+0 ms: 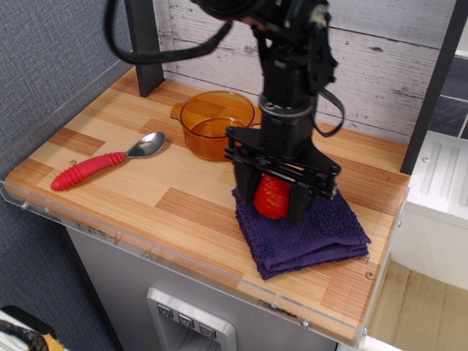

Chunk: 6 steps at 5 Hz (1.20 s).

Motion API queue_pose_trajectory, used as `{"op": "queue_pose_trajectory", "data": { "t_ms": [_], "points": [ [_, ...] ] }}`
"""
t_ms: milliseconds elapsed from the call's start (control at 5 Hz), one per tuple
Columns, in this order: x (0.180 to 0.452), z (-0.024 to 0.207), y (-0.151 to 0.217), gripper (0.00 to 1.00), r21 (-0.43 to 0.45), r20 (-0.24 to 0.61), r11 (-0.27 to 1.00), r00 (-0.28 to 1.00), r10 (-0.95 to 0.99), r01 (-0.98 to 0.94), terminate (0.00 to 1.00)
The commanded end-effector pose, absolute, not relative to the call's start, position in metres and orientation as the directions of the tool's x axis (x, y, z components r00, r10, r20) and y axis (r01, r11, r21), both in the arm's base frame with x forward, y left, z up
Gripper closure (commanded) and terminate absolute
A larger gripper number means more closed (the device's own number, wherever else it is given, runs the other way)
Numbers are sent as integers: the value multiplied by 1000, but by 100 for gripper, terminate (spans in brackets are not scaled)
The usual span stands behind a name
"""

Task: PICK UP THE FRUIT AND PUT NEAR PURPLE TOWEL

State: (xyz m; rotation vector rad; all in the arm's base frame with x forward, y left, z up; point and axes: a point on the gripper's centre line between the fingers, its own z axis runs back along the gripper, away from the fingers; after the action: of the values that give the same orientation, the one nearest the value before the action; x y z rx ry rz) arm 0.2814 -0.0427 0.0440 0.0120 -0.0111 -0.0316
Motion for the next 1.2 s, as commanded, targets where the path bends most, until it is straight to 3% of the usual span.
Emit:
{"op": "queue_pose_trajectory", "data": {
  "t_ms": [0,200,400,1000],
  "points": [
    [293,48,-50,100,10,56,997,996,-71,71,0],
    [291,50,-50,0,0,52,997,996,-75,75,0],
    [289,56,-49,0,-66,59,996,997,-59,62,0],
    [290,72,-44,0,-88,70,996,997,-20,26,0]
  ]
}}
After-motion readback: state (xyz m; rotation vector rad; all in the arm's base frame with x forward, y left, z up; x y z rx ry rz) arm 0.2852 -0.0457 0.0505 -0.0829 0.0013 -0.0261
